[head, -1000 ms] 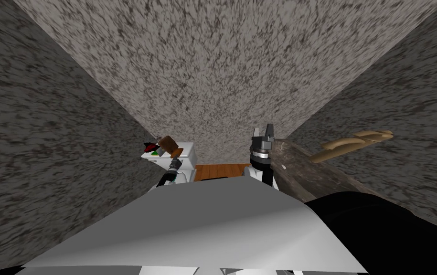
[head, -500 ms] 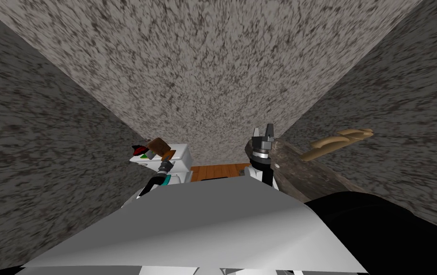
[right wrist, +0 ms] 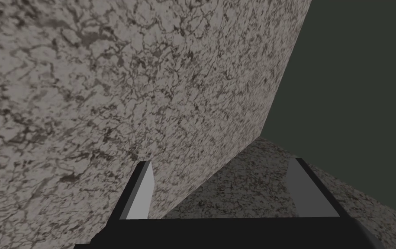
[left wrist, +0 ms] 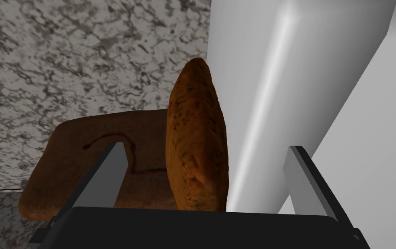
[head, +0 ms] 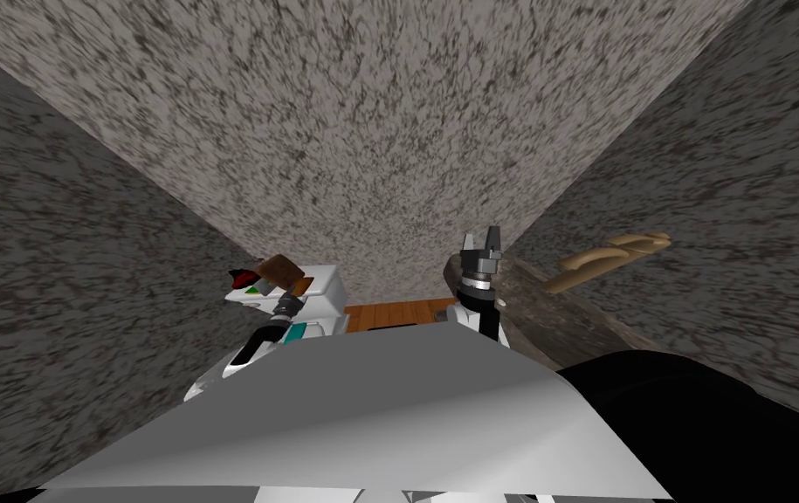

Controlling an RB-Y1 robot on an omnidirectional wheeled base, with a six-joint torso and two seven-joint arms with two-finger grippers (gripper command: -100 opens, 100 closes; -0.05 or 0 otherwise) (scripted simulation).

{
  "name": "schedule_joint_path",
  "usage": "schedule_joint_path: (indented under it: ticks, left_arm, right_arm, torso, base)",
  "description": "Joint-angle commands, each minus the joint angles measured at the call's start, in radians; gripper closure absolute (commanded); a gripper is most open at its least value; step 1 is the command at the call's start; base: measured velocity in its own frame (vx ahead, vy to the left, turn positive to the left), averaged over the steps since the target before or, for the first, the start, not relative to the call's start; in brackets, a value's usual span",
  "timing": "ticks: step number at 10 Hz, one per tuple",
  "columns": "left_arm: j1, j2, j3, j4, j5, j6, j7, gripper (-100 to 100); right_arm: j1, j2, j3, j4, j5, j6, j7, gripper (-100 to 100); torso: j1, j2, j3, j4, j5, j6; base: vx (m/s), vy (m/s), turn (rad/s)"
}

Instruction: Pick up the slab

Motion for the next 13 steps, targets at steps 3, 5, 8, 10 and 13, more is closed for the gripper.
schedule_joint_path:
  ticks: [3, 5, 8, 10, 13]
  left_arm:
    - [-0.012, 0.075, -0.002, 0.072, 0.031, -0.049, 0.047, -100]
    - [0.0, 0.065, 0.003, 0.051, 0.031, -0.042, 0.04, 100]
    - [-0.001, 0.065, 0.003, 0.051, 0.031, -0.043, 0.039, 100]
    - [0.0, 0.064, 0.003, 0.051, 0.031, -0.042, 0.039, 0]
    - [0.003, -0.033, 0.0, -0.014, -0.027, 0.031, -0.039, 100]
  right_arm:
    - [0.0, 0.0, 0.0, 0.0, 0.0, 0.0, 0.0, 0]
    - [0.0, 0.0, 0.0, 0.0, 0.0, 0.0, 0.0, 0]
    - [0.0, 0.0, 0.0, 0.0, 0.0, 0.0, 0.0, 0]
    - [0.0, 0.0, 0.0, 0.0, 0.0, 0.0, 0.0, 0]
    - [0.0, 0.0, 0.0, 0.0, 0.0, 0.0, 0.0, 0]
  torso:
    - [-0.004, 0.0, 0.0, 0.001, -0.001, 0.002]
    - [0.002, 0.0, 0.0, 0.001, 0.0, 0.002]
    - [0.003, 0.0, 0.0, 0.0, 0.001, 0.002]
    - [0.003, 0.0, 0.001, 0.001, 0.001, 0.002]
    - [0.012, 0.002, 0.001, 0.001, 0.002, 0.001]
  base:
    - [0.01, -0.103, -0.034]
    - [0.001, -0.011, 0.002]
    - [0.0, 0.0, 0.0]
    - [0.0, 0.0, 0.0]
    - [-0.019, 0.133, 0.065]
